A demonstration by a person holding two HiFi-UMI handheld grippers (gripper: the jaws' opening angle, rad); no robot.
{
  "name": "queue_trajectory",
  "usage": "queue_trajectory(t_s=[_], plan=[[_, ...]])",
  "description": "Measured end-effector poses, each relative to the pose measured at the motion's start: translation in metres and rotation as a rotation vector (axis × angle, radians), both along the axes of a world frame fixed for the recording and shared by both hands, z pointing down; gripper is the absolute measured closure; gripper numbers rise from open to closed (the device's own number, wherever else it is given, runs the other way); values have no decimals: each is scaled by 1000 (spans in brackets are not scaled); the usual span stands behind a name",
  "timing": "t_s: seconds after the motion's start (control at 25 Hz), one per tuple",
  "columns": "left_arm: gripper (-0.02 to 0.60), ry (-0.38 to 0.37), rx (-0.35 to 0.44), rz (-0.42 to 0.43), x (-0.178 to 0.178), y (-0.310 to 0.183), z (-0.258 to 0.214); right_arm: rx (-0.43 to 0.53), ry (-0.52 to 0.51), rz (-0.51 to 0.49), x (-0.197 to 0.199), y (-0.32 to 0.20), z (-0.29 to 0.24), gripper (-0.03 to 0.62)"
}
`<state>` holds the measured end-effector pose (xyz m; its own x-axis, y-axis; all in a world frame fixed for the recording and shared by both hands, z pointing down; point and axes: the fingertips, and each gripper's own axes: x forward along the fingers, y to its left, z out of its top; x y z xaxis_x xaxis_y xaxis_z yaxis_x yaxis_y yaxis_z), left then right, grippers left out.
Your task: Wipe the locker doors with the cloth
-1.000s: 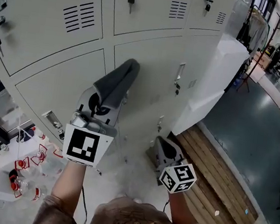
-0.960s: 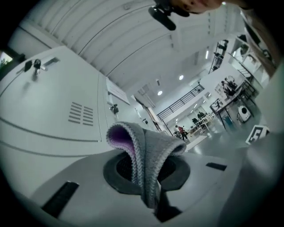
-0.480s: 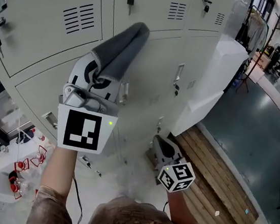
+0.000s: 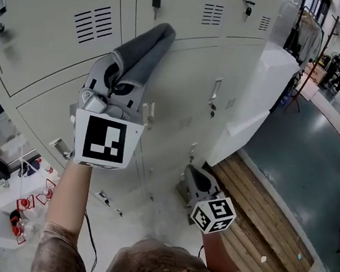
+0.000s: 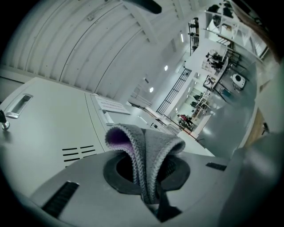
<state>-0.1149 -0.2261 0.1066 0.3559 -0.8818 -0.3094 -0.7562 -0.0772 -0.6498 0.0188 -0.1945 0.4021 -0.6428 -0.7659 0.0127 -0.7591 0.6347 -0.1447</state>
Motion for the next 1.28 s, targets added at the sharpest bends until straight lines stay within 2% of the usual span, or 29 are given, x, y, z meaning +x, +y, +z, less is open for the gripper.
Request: queue_trajectory(t_s=[0.52,0.68,1.28], plan=[[543,16,-112,-64,-11,-38,30,-12,-7,17,2,-10,4,597],[543,-17,-114,-103,-8,-44,35,-15,-8,19,2,-13,5,597],[543,38,-278,-92,-4,-54,98,-38,-1,22,5,-18,15,597]])
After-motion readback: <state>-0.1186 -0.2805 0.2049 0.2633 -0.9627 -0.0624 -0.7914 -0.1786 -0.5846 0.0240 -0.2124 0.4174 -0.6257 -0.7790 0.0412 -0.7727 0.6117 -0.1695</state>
